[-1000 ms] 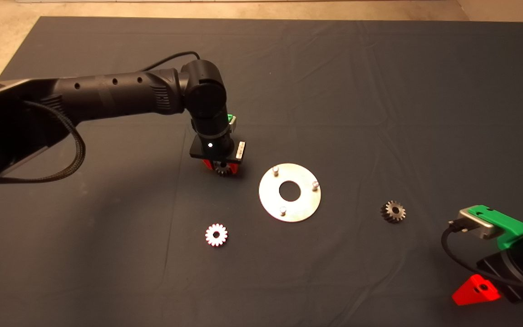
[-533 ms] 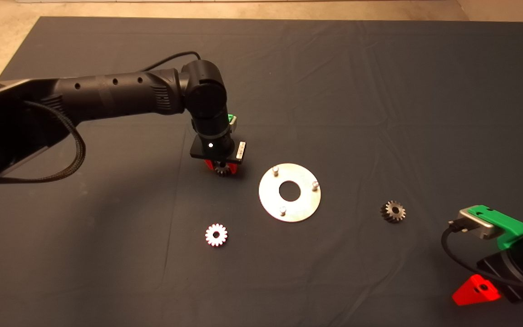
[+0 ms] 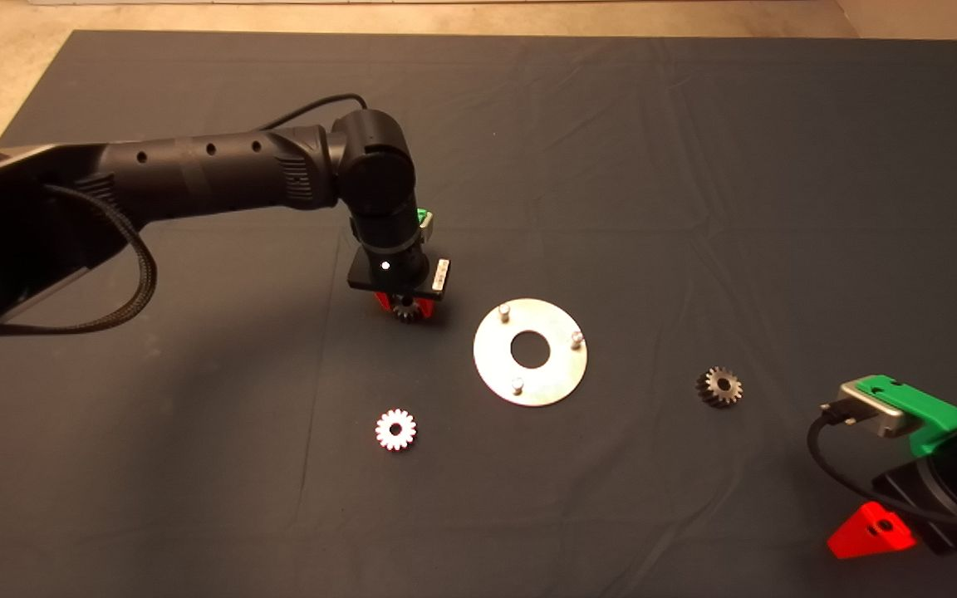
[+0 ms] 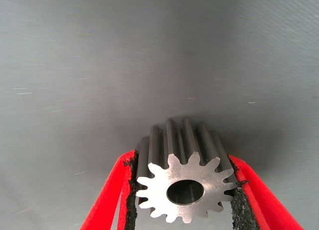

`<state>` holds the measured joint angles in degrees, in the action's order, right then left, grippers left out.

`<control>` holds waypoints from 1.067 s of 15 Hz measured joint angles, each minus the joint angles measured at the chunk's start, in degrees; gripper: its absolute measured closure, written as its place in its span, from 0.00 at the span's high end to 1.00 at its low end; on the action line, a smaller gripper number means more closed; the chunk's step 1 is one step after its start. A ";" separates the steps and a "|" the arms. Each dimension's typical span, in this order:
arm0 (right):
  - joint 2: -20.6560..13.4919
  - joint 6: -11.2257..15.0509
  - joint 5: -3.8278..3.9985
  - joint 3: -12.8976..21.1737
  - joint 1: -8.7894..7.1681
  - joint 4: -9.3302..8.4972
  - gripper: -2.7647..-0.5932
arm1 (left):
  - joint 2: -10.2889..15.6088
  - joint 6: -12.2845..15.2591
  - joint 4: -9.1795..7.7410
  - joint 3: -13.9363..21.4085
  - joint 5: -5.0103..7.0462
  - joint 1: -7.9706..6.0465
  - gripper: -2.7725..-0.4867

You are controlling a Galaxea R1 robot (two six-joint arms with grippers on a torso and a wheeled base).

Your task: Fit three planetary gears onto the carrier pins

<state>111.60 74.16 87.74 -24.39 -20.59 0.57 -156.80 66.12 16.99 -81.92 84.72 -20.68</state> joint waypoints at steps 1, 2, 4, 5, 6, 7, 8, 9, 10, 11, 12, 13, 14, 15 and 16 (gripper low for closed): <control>0.00 0.00 -0.02 -0.01 0.00 0.01 0.99 | -0.56 0.00 0.00 -0.11 1.60 -0.99 0.23; 0.05 0.00 -0.02 -0.02 -0.02 0.00 0.99 | -1.36 0.02 0.00 -0.16 2.52 -2.19 0.23; 0.46 -0.02 -0.04 -0.02 0.00 0.00 0.99 | -3.06 0.09 0.00 -0.49 2.30 -4.08 0.23; 0.49 0.00 0.06 -0.02 0.08 0.02 0.99 | -3.81 0.28 0.00 -0.62 2.24 -4.56 0.23; 0.69 0.00 0.09 -0.02 0.11 0.00 0.99 | -4.22 0.44 -0.22 -0.60 2.02 -4.75 0.23; 1.01 0.00 0.02 -0.02 0.11 -0.02 0.99 | -4.31 0.61 -0.49 -0.65 2.00 -4.76 0.23; 1.29 0.00 0.00 -0.05 0.11 -0.02 0.99 | -4.33 0.77 -0.91 -1.01 2.17 -4.89 0.23; 1.32 0.00 0.00 -0.05 0.11 -0.02 0.99 | -4.33 1.19 -1.17 -1.35 2.35 -5.23 0.23; 1.35 0.00 -0.02 -0.05 0.11 -0.05 0.99 | -4.44 1.96 -1.36 -1.45 2.58 -5.85 0.23; 1.46 0.00 -0.02 -0.05 0.11 -0.05 0.99 | -4.91 2.26 -1.66 -1.51 2.76 -6.50 0.23; 1.60 0.00 0.02 -0.05 0.11 -0.03 0.99 | -5.74 3.09 -2.29 -1.51 2.74 -7.16 0.23; 1.67 0.00 -0.02 -0.05 0.11 -0.05 0.99 | -6.81 3.66 -2.88 -1.51 2.69 -7.60 0.23; 1.91 0.00 -0.02 -0.05 0.12 -0.09 0.99 | -7.58 4.07 -3.55 -1.49 2.46 -7.78 0.23; 2.14 0.00 0.07 -0.07 0.11 -0.13 0.99 | -8.38 4.66 -3.94 -1.45 2.27 -7.81 0.23; 2.51 0.00 0.07 -0.07 0.11 -0.24 0.99 | -8.79 5.21 -4.45 -1.40 2.24 -7.81 0.23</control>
<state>114.12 74.17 87.81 -24.47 -20.48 0.33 -165.60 71.33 12.55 -83.32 86.96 -28.49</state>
